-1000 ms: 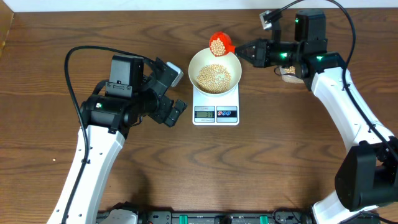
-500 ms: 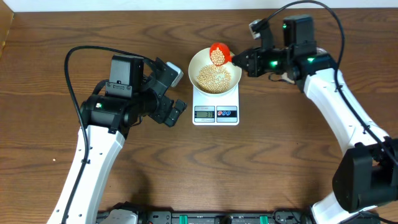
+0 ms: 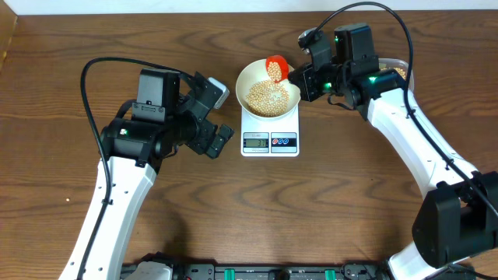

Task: Scoop item into bowl and weigh 50g on scale

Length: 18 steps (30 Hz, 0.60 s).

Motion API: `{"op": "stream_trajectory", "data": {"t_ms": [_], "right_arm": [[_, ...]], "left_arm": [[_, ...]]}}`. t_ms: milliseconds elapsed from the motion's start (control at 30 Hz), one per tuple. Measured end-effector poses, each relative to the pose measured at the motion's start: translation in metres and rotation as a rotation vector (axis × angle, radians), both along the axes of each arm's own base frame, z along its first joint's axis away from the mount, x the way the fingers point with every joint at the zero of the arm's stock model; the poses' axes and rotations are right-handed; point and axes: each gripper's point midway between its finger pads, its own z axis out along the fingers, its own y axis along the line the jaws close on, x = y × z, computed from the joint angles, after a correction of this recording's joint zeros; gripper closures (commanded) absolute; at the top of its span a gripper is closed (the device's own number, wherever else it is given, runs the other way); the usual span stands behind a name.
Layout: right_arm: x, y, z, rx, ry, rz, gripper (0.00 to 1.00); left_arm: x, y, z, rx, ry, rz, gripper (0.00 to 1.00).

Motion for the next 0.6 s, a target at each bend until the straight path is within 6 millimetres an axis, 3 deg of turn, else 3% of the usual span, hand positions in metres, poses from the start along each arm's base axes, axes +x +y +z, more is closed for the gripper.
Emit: {"op": "stream_trajectory", "data": {"t_ms": [300,600], "right_arm": [[-0.003,0.012,-0.004,-0.103,-0.079,0.054,0.99],[-0.002,0.010,-0.005,-0.131,-0.103,0.064,0.99]], "left_arm": [[0.000,0.000,0.000,0.000,0.000,0.000,0.04],[0.000,0.000,0.000,0.000,0.000,0.000,0.04]]}}
